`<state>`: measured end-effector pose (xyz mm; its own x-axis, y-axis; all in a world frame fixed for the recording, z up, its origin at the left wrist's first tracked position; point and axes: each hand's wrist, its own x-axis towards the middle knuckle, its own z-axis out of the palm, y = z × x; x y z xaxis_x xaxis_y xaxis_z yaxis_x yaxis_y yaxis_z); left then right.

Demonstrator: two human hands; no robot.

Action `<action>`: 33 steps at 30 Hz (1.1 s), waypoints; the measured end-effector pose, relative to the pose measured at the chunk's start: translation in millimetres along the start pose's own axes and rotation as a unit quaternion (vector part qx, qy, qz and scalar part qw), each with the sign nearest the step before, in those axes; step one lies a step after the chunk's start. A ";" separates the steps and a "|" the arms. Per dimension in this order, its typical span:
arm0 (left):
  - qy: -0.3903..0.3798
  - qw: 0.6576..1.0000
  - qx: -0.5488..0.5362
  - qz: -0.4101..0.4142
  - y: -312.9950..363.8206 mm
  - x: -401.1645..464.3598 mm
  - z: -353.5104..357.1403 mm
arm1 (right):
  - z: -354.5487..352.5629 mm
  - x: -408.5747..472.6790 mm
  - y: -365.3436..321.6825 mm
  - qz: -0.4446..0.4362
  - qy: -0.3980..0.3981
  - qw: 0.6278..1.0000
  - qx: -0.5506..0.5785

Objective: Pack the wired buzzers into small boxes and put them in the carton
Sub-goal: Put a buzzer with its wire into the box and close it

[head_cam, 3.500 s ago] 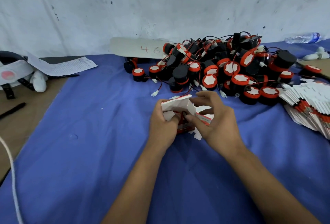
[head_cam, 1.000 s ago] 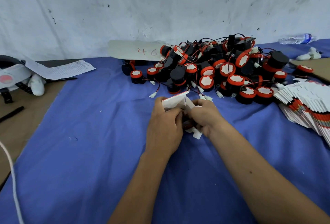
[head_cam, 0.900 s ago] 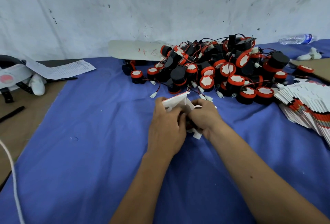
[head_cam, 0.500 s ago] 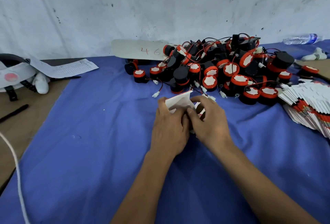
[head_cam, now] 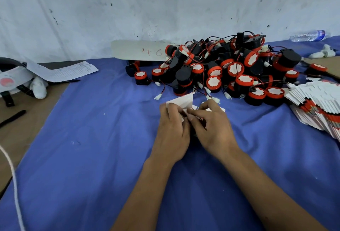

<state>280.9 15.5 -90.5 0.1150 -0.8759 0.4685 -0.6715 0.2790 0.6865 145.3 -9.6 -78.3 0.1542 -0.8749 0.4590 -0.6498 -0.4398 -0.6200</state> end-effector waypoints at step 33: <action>0.040 0.998 -0.001 0.041 -6.6 5.9 -10.8 | -4.4 12.4 -6.5 0.084 0.016 0.996 -0.012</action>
<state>293.9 12.8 -86.2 0.1186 -0.8159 0.5659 -0.6792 0.3491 0.6456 148.2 -16.7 -65.8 0.0192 -0.9286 0.3706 -0.6815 -0.2834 -0.6747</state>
